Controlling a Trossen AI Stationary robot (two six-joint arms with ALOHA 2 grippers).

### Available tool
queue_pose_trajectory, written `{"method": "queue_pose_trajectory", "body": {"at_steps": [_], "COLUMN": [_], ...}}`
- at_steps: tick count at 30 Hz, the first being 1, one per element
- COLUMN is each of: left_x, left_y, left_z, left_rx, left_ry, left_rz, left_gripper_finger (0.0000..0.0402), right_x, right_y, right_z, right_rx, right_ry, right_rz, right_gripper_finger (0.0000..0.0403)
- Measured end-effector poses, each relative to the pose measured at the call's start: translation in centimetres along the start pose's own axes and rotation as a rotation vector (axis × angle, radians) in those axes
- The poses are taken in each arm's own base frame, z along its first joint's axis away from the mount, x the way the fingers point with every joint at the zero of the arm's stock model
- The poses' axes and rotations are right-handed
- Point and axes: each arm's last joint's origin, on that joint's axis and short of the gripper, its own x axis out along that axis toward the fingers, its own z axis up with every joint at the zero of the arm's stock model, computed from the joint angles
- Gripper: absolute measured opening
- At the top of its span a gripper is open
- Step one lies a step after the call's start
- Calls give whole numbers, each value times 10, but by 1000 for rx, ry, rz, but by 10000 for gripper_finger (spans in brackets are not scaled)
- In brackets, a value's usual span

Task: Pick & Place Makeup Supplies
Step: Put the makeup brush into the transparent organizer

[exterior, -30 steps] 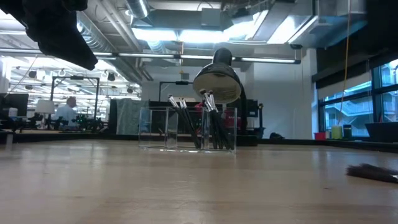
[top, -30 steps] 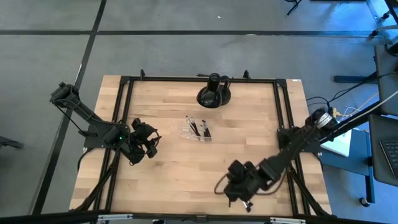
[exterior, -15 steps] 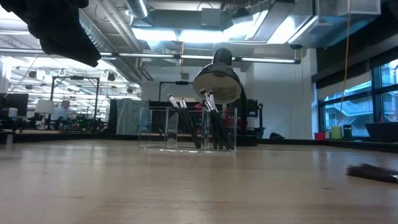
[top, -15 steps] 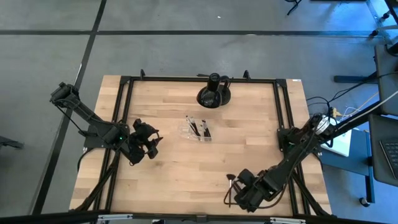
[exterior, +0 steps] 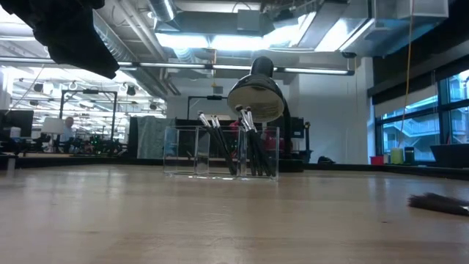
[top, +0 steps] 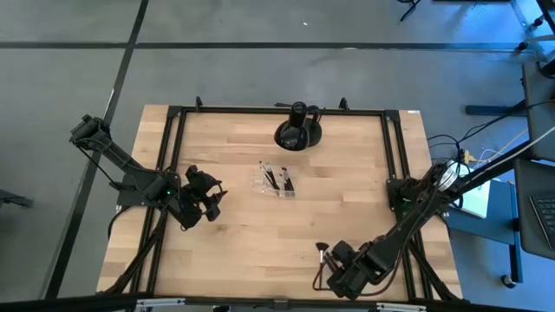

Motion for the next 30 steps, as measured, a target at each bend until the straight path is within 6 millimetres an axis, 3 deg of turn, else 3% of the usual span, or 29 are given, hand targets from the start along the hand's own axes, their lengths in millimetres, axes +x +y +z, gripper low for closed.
{"method": "queue_pose_trajectory", "body": {"at_steps": [7, 21, 30], "left_x": [0, 0, 0], "left_y": [0, 0, 0], "left_z": [0, 0, 0], "left_rx": [-1, -3, -3], "left_ry": [-4, -7, -13], "left_rz": [3, 5, 9], "left_gripper_finger": [180, 180, 180], "right_x": [19, 40, 41], "right_y": [2, -1, -3], "right_z": [-11, -10, -7], "right_rx": [-50, -77, -68], "right_ry": [16, -3, -5], "right_rz": [-13, -92, -122], "right_gripper_finger": [141, 139, 75]}}
